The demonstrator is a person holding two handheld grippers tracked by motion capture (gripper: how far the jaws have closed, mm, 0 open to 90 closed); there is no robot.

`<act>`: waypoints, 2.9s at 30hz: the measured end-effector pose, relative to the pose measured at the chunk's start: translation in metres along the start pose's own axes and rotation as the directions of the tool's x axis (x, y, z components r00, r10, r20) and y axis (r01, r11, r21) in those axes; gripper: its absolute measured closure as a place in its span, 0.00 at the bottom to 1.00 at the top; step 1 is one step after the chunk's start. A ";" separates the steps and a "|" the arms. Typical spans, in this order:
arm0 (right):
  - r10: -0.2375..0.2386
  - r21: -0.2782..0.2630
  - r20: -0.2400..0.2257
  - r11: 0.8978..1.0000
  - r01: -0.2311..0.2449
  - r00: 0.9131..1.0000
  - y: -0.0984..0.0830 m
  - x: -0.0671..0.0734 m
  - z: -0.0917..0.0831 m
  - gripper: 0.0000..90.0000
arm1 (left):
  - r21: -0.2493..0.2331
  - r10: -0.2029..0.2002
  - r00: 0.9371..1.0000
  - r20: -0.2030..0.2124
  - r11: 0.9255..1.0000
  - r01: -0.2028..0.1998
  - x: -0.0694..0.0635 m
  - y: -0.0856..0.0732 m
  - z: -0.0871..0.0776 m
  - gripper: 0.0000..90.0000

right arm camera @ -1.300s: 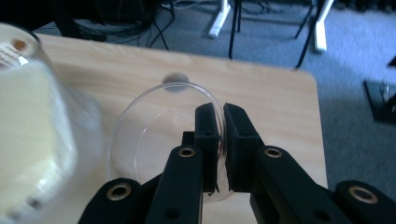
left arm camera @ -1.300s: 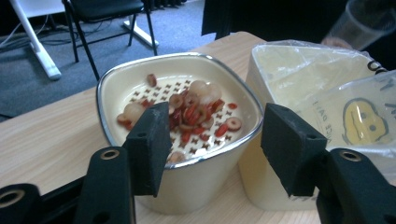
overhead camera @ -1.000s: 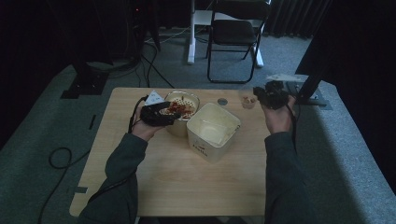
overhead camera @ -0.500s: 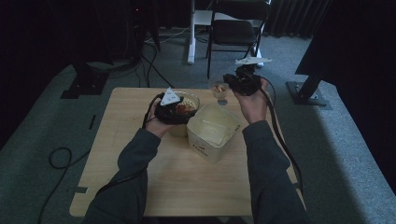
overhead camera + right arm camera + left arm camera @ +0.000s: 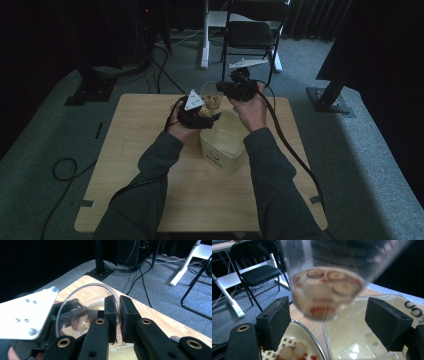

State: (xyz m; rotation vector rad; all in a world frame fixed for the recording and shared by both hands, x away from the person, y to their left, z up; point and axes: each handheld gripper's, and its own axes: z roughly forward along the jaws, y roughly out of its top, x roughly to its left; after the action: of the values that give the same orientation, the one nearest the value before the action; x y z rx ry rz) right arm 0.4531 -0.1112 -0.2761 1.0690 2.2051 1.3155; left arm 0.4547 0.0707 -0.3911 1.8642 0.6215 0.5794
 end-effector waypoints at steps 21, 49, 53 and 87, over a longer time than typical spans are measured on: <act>0.022 0.010 0.028 1.000 -0.022 0.999 -0.006 -0.009 0.004 0.86 | -0.020 0.064 0.994 -0.092 0.998 -0.066 -0.005 -0.007 -0.016 0.47; 0.050 -0.055 0.199 0.998 -0.039 0.979 -0.063 -0.059 -0.024 0.50 | 0.009 0.021 0.961 -0.276 1.000 -0.019 0.044 -0.040 -0.055 0.48; 0.104 -0.065 0.247 0.994 -0.091 0.963 -0.089 -0.078 -0.033 0.49 | 0.027 0.015 0.948 -0.318 1.000 -0.007 0.056 -0.047 -0.063 0.48; 0.121 0.206 0.392 0.955 -0.215 0.912 -0.296 -0.087 -0.016 0.45 | 0.493 0.601 0.660 -0.451 0.784 -0.377 0.079 -0.051 -0.068 0.48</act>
State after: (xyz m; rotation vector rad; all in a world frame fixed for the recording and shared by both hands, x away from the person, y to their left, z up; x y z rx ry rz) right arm 0.3746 -0.2692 -0.5294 1.4953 2.0482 0.8186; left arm 0.4618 0.1853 -0.4071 2.2220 0.6304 1.5589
